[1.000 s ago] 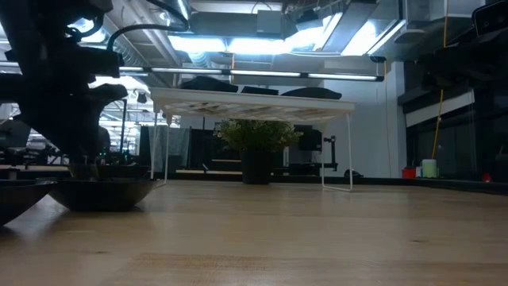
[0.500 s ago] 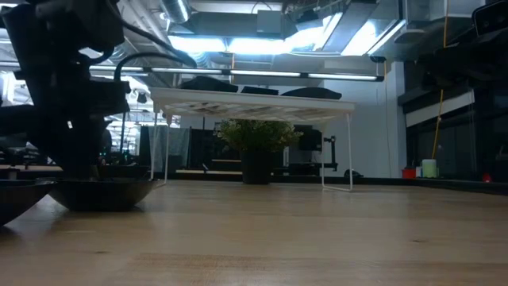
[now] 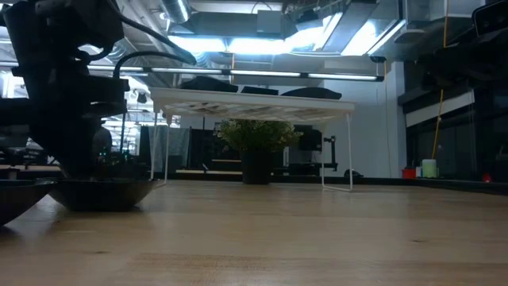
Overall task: Pick & Place Mini shaped plates
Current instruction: Stack the distorted square plate on top of the distorted square plate on the shelf, then stack the square plate on top of the square plate on the shelf
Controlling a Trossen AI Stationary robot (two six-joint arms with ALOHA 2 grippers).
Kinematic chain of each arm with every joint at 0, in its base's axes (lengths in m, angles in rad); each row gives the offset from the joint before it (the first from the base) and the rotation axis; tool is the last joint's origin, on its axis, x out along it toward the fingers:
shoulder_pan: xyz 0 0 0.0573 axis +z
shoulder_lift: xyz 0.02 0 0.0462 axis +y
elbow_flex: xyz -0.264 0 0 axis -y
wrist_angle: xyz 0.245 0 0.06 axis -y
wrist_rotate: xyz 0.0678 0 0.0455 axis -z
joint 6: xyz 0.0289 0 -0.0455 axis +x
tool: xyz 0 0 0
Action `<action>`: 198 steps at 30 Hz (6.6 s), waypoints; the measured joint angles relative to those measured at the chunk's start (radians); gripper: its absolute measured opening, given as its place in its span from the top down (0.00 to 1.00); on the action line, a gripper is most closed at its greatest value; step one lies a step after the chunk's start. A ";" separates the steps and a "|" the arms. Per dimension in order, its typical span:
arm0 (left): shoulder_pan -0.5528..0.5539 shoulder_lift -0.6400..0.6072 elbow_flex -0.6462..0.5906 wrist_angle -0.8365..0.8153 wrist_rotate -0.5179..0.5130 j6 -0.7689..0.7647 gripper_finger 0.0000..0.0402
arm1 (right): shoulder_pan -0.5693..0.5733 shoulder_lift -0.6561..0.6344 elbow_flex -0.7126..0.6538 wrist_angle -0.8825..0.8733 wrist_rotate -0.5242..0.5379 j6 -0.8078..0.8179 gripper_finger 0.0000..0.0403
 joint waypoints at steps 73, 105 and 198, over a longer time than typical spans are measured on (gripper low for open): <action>0.020 -0.094 0.529 -0.037 -0.274 0.511 0.99 | 0.000 0.000 0.000 0.000 0.000 0.000 0.68; 0.308 -0.071 0.559 -0.149 -0.180 0.947 1.00 | 0.000 0.000 0.000 0.000 0.000 0.000 0.68; 0.044 -0.139 0.066 -0.261 -0.431 -0.630 0.86 | 0.000 0.000 0.000 0.000 0.000 0.000 0.68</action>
